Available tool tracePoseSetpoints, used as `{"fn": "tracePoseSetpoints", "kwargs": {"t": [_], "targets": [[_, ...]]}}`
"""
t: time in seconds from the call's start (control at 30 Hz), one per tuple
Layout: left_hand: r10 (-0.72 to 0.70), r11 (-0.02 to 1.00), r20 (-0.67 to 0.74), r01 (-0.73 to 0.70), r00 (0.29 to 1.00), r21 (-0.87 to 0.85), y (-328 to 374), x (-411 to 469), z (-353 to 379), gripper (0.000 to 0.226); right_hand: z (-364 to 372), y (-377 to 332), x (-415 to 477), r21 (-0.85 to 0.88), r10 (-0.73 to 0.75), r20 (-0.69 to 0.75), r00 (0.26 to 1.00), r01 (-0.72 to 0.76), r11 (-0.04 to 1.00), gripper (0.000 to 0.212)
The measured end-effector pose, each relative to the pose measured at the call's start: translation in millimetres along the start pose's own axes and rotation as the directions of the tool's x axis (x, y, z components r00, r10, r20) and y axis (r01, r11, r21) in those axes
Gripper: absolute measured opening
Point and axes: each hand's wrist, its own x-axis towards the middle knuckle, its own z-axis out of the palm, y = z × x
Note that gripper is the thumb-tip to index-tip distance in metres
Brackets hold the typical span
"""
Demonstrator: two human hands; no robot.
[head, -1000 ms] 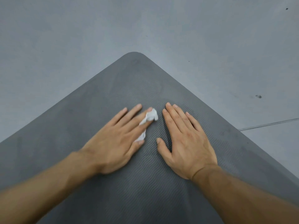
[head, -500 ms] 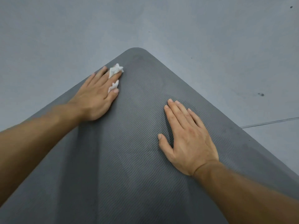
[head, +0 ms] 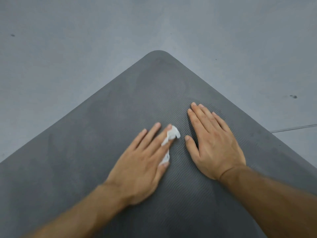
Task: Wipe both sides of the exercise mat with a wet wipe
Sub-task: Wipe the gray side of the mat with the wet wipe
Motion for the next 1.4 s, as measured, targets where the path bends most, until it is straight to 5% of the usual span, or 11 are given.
{"fn": "tracePoseSetpoints", "kwargs": {"t": [0.3, 0.67, 1.4], "targets": [[0.049, 0.998, 0.105, -0.052, 0.993, 0.023, 37, -56, 7, 0.062, -2, 0, 0, 0.011, 0.000, 0.012, 1.000, 0.000, 1.000, 0.070], [-0.400, 0.903, 0.041, 0.401, 0.916, -0.156, 18, 71, -8, 0.061, -1, 1, -1, 0.041, 0.005, 0.006, 1.000, -0.005, 0.999, 0.066], [-0.368, 0.924, -0.056, 0.358, 0.928, -0.137, 20, 67, 2, 0.059, -15, 50, -156, 0.014, 0.296, 0.047, 0.954, -0.297, 0.955, 0.063]]}}
